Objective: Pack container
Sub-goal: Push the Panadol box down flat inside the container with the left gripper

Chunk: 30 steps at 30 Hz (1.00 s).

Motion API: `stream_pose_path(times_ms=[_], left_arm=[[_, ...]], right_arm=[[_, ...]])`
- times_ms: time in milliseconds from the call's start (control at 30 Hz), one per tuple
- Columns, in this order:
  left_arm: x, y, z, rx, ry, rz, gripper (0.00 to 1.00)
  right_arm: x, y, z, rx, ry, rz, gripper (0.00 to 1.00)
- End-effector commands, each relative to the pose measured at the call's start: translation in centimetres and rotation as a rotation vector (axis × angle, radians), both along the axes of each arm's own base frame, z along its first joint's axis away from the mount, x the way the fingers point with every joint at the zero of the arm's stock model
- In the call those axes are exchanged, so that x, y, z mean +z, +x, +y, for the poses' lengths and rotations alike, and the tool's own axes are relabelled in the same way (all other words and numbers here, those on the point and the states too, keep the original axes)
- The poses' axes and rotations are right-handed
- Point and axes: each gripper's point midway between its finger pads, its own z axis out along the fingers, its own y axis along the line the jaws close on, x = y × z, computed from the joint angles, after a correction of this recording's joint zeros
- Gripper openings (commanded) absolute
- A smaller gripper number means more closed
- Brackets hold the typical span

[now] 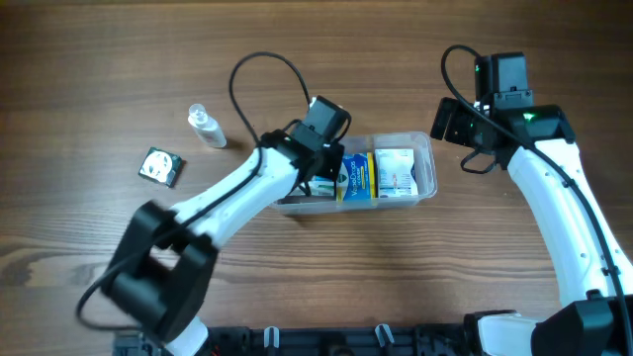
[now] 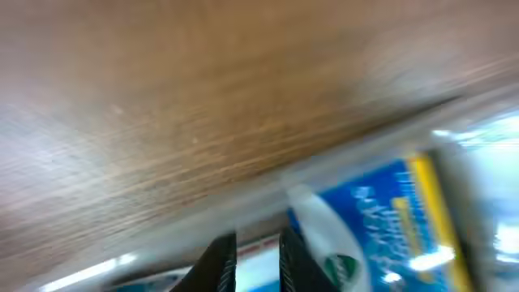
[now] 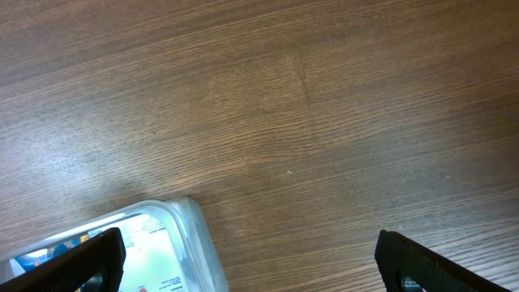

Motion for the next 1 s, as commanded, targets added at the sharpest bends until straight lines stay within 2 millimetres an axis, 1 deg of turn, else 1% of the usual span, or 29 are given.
stream_pose_path(times_ms=[0,67,133,267,467,567,667,700,733,800,967], left_arm=[[4.6,-0.3,0.6,0.021,-0.049,-0.073,0.18],[4.6,-1.0,1.1,0.027,-0.035,-0.048,0.19],[3.8,-2.0,1.8,0.06,-0.016,0.008,0.19],[1.0,-3.6,2.8,0.063,0.063,0.117,0.18],[-3.3,-4.3,3.3,0.063,0.138,0.219,0.22],[-5.3,-4.8,3.4,0.059,0.161,0.27,0.28],[-6.9,-5.2,3.6,0.059,0.189,0.307,0.3],[-7.6,-5.3,3.7,0.06,0.2,0.32,0.29],[-7.8,-5.4,3.8,0.06,0.204,0.325,0.26],[-7.8,-5.2,3.6,0.058,0.2,0.319,0.25],[-6.4,-4.1,2.9,0.056,0.158,0.265,0.32]], right_arm=[[0.0,0.3,-0.4,-0.007,-0.015,-0.001,1.0],[0.0,0.3,-0.4,-0.007,-0.015,-0.001,1.0],[0.0,0.3,-0.4,-0.007,-0.015,-0.001,1.0],[0.0,0.3,-0.4,-0.007,-0.015,-0.001,1.0],[0.0,0.3,-0.4,-0.007,-0.015,-0.001,1.0],[0.0,0.3,-0.4,-0.007,-0.015,-0.001,1.0],[0.0,0.3,-0.4,-0.007,-0.015,-0.001,1.0],[0.0,0.3,-0.4,-0.007,-0.015,-0.001,1.0],[0.0,0.3,-0.4,-0.007,-0.015,-0.001,1.0],[0.0,0.3,-0.4,-0.007,-0.015,-0.001,1.0],[0.0,0.3,-0.4,-0.007,-0.015,-0.001,1.0]])
